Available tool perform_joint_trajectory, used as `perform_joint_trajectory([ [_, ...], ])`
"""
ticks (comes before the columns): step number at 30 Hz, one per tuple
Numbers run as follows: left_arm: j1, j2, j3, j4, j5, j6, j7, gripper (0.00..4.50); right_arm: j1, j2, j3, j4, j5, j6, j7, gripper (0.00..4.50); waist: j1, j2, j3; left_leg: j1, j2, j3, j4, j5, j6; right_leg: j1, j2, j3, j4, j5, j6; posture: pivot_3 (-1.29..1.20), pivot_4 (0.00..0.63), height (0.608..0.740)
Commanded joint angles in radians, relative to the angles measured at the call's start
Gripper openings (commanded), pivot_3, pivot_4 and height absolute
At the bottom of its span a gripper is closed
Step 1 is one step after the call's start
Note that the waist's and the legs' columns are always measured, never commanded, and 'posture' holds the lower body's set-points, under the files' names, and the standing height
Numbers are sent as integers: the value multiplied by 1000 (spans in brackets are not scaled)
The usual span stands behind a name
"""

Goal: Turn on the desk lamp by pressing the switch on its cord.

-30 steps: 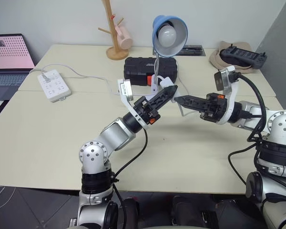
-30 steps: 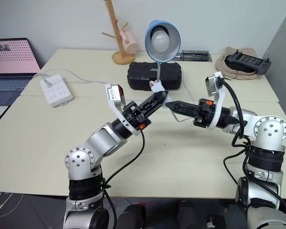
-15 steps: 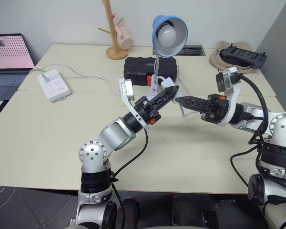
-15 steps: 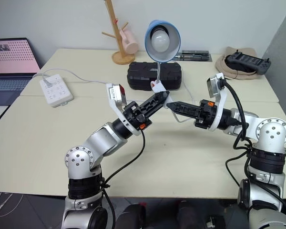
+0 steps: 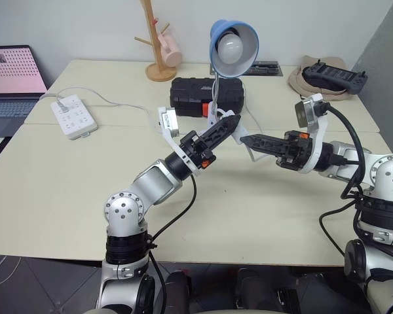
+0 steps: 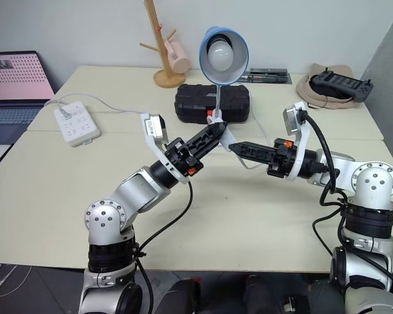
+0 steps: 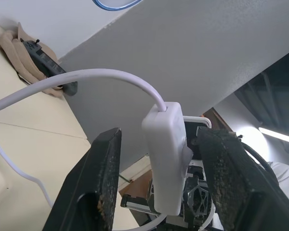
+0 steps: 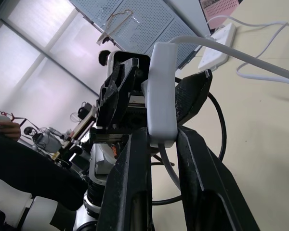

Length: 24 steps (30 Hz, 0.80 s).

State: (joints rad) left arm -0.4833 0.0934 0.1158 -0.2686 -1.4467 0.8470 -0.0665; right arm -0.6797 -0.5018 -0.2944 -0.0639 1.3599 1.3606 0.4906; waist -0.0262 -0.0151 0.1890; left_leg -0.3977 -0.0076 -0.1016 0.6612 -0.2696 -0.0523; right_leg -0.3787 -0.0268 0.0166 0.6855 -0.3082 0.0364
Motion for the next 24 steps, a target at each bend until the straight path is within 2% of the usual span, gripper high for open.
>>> perform_joint_trajectory([
  [1,-1,3,-9,-32,-9,-7,-28,2573,1,-13,-14,-39,40,-20,7,386,0,0,0,0,0,0,0,0,0,0,0,0,0,0,0,0,150,740],
  [3,-2,6,-9,-27,-4,-9,-34,2573,1,-13,-16,-37,42,-21,6,386,0,0,0,0,0,0,0,0,0,0,0,0,0,0,0,0,150,740],
  [4,0,7,-6,-28,-7,-10,-41,2208,2,-14,-17,-38,44,-20,5,386,0,0,0,0,0,0,0,0,0,0,0,0,0,0,0,0,150,740],
  [6,5,9,-4,-33,-12,-11,-53,1973,4,-15,-19,-38,48,-19,4,386,0,0,0,0,0,0,0,0,0,0,0,0,0,0,0,0,150,740],
  [9,8,4,-1,-34,-22,-16,-52,1268,6,-17,-19,-39,52,-18,3,386,0,0,0,0,0,0,0,0,0,0,1,0,-1,0,0,0,150,740],
  [12,5,6,0,-31,-23,-18,-55,759,5,-18,-17,-36,60,-20,-1,386,0,0,0,-1,1,0,0,0,0,0,1,0,-2,0,1,0,150,740],
  [16,9,10,0,-37,-34,-19,-58,540,10,-21,-18,-30,89,-21,-16,386,0,0,0,-1,1,0,0,0,0,0,1,0,-3,1,1,0,150,740],
  [24,6,16,1,-33,-40,-20,-52,511,15,-28,-3,-29,125,-29,-33,386,0,0,0,-1,1,0,0,0,0,0,1,0,-3,1,2,0,150,740],
])
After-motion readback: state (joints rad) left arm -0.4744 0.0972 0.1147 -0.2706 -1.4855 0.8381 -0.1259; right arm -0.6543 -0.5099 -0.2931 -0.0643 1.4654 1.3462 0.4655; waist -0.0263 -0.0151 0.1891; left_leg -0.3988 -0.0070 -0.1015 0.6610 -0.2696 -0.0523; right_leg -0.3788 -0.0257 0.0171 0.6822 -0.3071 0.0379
